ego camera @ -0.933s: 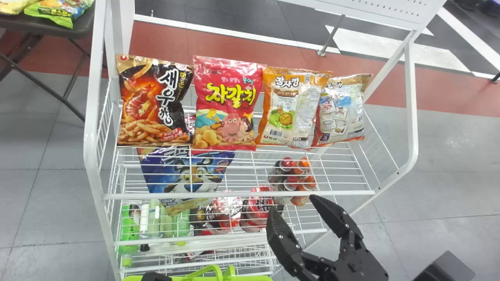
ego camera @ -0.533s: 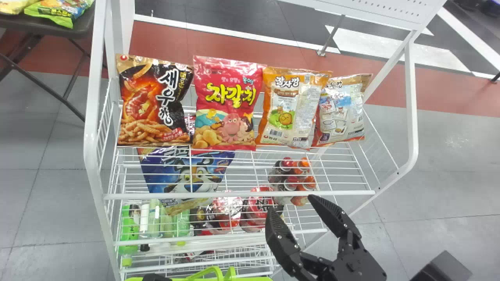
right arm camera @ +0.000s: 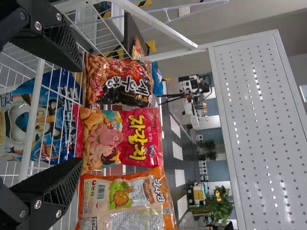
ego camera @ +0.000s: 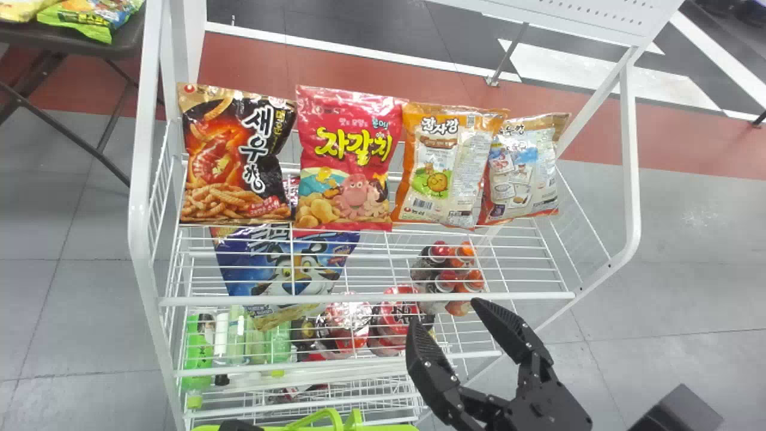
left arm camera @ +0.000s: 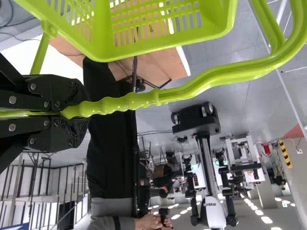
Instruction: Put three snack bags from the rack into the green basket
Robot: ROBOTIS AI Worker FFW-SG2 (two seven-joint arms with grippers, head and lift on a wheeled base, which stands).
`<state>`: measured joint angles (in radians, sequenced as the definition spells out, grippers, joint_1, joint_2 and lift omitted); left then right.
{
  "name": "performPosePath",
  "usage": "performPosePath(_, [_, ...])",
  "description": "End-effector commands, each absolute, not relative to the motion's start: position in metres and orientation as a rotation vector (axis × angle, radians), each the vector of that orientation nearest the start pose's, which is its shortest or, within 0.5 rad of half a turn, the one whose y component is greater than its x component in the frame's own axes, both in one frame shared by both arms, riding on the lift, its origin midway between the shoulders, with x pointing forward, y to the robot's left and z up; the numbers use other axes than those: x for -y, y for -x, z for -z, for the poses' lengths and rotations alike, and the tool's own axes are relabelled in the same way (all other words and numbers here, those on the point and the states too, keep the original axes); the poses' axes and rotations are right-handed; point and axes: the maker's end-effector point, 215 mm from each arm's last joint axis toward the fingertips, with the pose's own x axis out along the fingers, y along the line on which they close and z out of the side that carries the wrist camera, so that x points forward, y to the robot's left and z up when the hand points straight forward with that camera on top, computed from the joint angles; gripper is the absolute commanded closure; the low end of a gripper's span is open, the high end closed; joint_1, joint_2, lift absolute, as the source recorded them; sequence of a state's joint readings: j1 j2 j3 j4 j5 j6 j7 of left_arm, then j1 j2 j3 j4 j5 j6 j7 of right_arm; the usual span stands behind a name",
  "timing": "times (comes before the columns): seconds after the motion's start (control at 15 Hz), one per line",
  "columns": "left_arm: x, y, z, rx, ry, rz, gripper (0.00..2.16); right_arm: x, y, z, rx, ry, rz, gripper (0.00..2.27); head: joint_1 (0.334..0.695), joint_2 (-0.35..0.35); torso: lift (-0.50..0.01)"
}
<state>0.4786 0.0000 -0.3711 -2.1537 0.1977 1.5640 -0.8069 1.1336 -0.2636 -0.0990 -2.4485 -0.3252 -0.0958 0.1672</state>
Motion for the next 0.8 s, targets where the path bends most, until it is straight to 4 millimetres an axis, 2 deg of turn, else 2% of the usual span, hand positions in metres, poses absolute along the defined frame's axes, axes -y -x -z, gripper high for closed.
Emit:
performPosePath(0.0, [0.099, -0.088, 0.454, -1.412, 0.655, 1.202, 1.42, 0.207, -0.279, 0.306, -0.159, -0.119, -0.298, 0.17, 0.695, -0.35, 0.0])
performPosePath(0.47, [0.099, -0.087, 0.455, -1.415, 0.654, 1.199, 1.42, 0.207, -0.283, 0.312, -0.162, -0.114, -0.303, 0.17, 0.695, -0.35, 0.0])
performPosePath(0.6, [0.099, -0.085, 0.455, -1.42, 0.656, 1.2, 1.42, 0.206, -0.298, 0.32, -0.15, -0.113, -0.304, 0.16, 0.695, -0.35, 0.0])
performPosePath(0.73, [0.099, -0.082, 0.458, -1.431, 0.66, 1.199, 1.42, 0.194, -0.321, 0.335, -0.165, -0.119, -0.321, 0.16, 0.695, -0.35, 0.0])
